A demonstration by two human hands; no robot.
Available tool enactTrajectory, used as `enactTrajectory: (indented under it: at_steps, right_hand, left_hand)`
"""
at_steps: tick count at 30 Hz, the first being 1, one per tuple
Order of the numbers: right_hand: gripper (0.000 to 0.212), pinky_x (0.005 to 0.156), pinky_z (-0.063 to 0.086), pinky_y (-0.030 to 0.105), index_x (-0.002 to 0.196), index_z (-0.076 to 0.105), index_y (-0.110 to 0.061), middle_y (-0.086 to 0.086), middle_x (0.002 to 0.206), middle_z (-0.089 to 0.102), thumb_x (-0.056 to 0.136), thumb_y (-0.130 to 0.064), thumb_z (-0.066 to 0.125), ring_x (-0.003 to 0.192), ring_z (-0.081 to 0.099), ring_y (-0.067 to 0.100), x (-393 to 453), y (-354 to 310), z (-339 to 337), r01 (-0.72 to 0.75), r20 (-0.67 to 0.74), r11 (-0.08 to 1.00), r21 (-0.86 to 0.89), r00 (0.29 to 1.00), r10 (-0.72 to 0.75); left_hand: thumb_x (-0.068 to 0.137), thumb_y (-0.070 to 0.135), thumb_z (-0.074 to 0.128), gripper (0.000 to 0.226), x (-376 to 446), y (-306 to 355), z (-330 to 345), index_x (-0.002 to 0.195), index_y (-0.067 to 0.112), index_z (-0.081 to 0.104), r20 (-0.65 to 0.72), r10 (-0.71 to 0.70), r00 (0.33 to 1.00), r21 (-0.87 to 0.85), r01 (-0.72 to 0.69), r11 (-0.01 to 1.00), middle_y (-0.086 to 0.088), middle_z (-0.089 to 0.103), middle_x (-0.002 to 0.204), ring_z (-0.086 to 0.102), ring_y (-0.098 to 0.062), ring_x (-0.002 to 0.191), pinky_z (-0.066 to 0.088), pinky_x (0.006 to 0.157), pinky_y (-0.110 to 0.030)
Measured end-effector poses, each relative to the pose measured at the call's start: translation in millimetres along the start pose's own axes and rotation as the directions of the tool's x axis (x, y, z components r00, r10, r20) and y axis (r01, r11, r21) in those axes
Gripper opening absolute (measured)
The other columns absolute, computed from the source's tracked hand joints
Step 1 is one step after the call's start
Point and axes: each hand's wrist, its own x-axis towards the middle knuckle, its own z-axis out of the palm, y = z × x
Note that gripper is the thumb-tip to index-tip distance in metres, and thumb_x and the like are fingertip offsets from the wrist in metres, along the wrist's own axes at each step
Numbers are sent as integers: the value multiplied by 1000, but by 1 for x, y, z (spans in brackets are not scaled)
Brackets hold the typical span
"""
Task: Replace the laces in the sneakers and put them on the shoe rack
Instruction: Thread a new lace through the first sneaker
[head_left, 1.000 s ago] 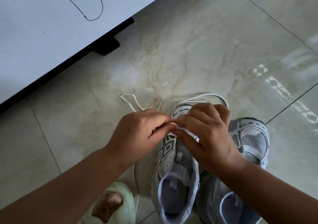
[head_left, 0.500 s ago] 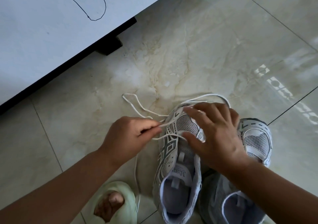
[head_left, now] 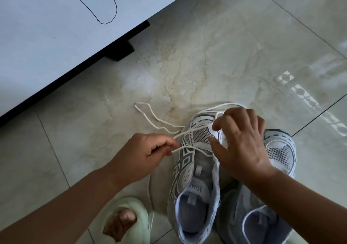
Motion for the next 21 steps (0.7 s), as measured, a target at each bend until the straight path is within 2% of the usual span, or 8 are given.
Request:
enactTrajectory:
  at_steps: [2, 4, 7, 10, 12, 15, 18, 21]
  right_hand:
    - [14, 76, 19, 29, 73, 57, -18, -1, 82, 50, 73, -32, 57, 85, 39, 19, -5, -7, 1, 68, 74, 997, 37, 995, -71]
    - [19, 75, 21, 32, 67, 60, -20, -5, 76, 51, 72, -38, 56, 83, 42, 19, -9, -11, 6, 66, 206, 998, 23, 976, -70]
    - [8, 68, 14, 29, 63, 61, -24, -9, 71, 52, 66, -30, 65, 81, 47, 20, -11, -12, 14, 6, 307, 999, 41, 952, -18]
    - [5, 66, 15, 30, 61, 60, -27, -14, 68, 52, 62, -24, 64, 82, 45, 14, -10, -11, 13, -29, 337, 985, 173, 941, -32]
    - [2, 74, 20, 31, 64, 59, -29, -19, 68, 49, 63, -30, 57, 84, 39, 6, -11, -7, 9, -12, 363, 966, 258, 928, -85]
    - [17, 90, 15, 24, 66, 60, -30, -21, 68, 55, 64, -37, 45, 87, 39, 4, -13, -2, 4, 8, 398, 957, 288, 908, -128]
    - [23, 80, 19, 31, 63, 62, -28, -19, 63, 58, 70, -38, 42, 86, 41, 6, -14, -4, 6, -38, 382, 965, 258, 922, -66]
    - [12, 67, 14, 29, 60, 62, -28, -15, 63, 56, 70, -34, 58, 81, 45, 12, -16, -12, 13, -75, 319, 982, 176, 948, 16]
  left_hand:
    - [80, 13, 48, 32, 1, -4, 0, 98, 26, 71, -9, -4, 1000, 22, 4, 1000, 19, 69, 79, 62, 6, 62, 47, 58, -10]
    - [78, 10, 50, 36, 3, -7, -1, 102, 25, 71, -31, 43, 999, 92, -40, 995, 16, 71, 88, 63, 9, 74, 46, 67, -7]
    - [80, 29, 56, 28, 6, -5, -3, 100, 21, 73, -103, 123, 987, 194, -102, 976, 11, 72, 88, 63, 5, 82, 45, 73, -7]
    - [79, 37, 59, 27, 9, -5, -4, 93, 20, 75, -168, 142, 976, 184, -111, 977, 12, 71, 83, 63, 3, 75, 48, 68, -14]
    - [80, 37, 60, 24, 10, -6, -3, 85, 19, 75, -158, 160, 974, 183, -130, 974, 12, 63, 86, 59, 1, 72, 45, 65, -13]
    - [81, 33, 59, 24, 13, -6, 0, 84, 14, 74, -97, 179, 979, 175, -160, 971, 5, 65, 92, 58, 1, 73, 43, 67, -10]
    - [83, 30, 59, 24, 14, -5, 7, 92, 14, 74, -17, 201, 979, 181, -195, 964, 14, 59, 76, 54, 5, 68, 41, 64, -8]
    - [85, 33, 55, 27, 15, -6, 14, 95, 18, 74, 11, 197, 980, 238, -194, 952, 12, 53, 73, 50, 2, 64, 42, 58, -16]
